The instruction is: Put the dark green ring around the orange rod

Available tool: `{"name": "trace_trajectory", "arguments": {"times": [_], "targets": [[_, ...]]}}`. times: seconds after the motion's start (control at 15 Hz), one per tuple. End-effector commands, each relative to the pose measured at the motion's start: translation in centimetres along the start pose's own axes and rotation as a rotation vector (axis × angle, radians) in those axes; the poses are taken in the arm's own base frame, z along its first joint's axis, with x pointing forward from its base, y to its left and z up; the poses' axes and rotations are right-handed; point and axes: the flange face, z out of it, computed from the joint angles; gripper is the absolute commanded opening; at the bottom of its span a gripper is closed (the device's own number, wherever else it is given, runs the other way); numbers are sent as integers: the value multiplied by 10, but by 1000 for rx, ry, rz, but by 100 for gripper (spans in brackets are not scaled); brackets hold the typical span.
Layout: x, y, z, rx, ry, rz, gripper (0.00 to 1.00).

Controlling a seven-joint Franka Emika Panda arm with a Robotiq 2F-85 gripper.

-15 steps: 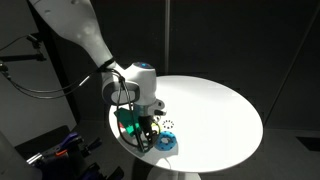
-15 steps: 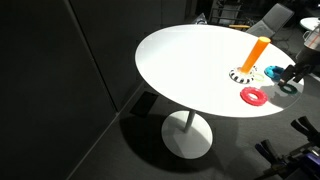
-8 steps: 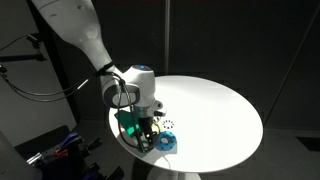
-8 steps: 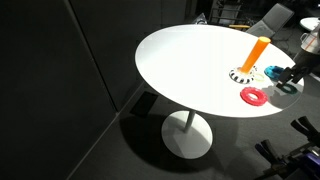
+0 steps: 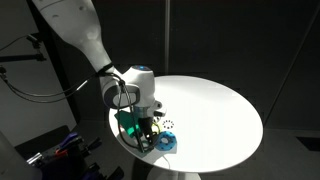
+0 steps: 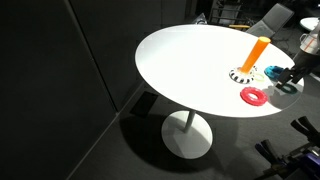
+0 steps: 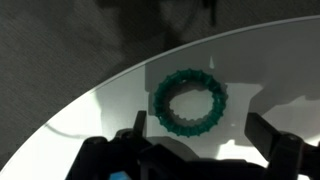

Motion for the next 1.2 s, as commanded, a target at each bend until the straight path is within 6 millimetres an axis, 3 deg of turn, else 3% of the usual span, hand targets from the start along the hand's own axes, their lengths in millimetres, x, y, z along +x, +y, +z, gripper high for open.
{"name": "trace_trajectory", "arguments": {"times": [0.0, 0.6, 0.73, 0.87, 1.0, 1.13], "targets": [[1, 2, 0, -13, 11, 13, 100], [1, 5, 5, -12, 0, 20, 100], [0, 5, 6, -11, -2, 21, 74], [0, 6, 5, -11, -2, 23, 56], [1, 7, -1, -9, 6, 28, 45], [0, 10, -8, -6, 15, 35, 45]]}}
